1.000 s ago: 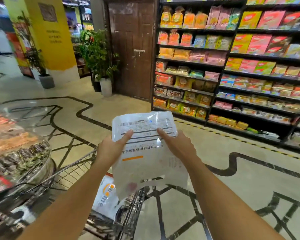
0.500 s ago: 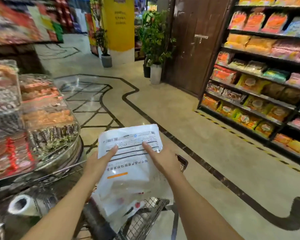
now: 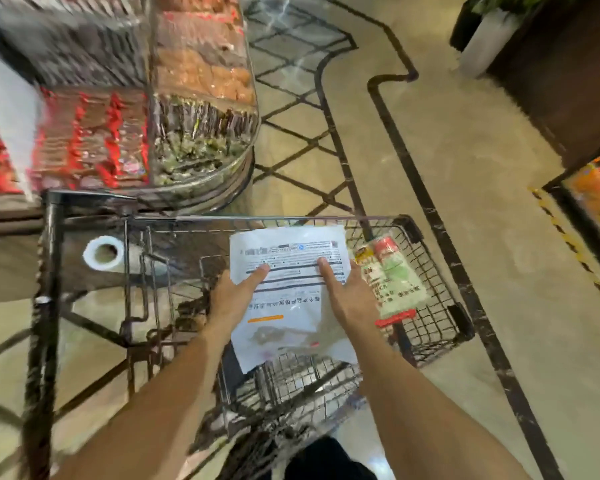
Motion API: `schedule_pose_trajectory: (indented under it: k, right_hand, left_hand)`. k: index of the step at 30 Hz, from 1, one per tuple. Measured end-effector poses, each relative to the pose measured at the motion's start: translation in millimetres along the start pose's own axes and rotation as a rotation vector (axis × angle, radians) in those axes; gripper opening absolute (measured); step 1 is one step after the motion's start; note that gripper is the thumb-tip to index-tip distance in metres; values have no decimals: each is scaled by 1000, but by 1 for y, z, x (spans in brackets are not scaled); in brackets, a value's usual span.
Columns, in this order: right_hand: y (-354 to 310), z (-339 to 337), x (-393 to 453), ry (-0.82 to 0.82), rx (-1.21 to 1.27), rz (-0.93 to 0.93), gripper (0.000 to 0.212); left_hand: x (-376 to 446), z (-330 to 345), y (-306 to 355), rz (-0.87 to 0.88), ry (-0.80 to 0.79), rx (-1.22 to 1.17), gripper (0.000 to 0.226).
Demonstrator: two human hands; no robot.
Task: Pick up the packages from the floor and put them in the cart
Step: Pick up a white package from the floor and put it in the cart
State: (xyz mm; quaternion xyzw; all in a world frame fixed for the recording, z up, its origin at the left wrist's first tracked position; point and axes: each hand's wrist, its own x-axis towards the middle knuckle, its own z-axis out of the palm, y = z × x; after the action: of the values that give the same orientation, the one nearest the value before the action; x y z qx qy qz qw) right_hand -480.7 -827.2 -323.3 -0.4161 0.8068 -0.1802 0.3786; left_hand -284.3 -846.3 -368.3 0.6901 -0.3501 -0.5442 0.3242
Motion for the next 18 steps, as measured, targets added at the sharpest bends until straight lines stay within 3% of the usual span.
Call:
schedule_pose_trajectory:
  k: [4,8,11,18]
  right_hand:
    - [24,33,39,-127,-60,17,123]
    - [46,68,81,-195,-79,-1,122]
    - [61,90,103,-237,-91,-31,112]
    - [91,126,138,-298,-113,-33,108]
  left_hand:
    - [19,13,-34,-131,80,19,34]
    - [47,24,-63,-183,175,32,53]
    - [67,27,-89,-217,189,103,42]
    - [100,37,-119,-276,197,192,57]
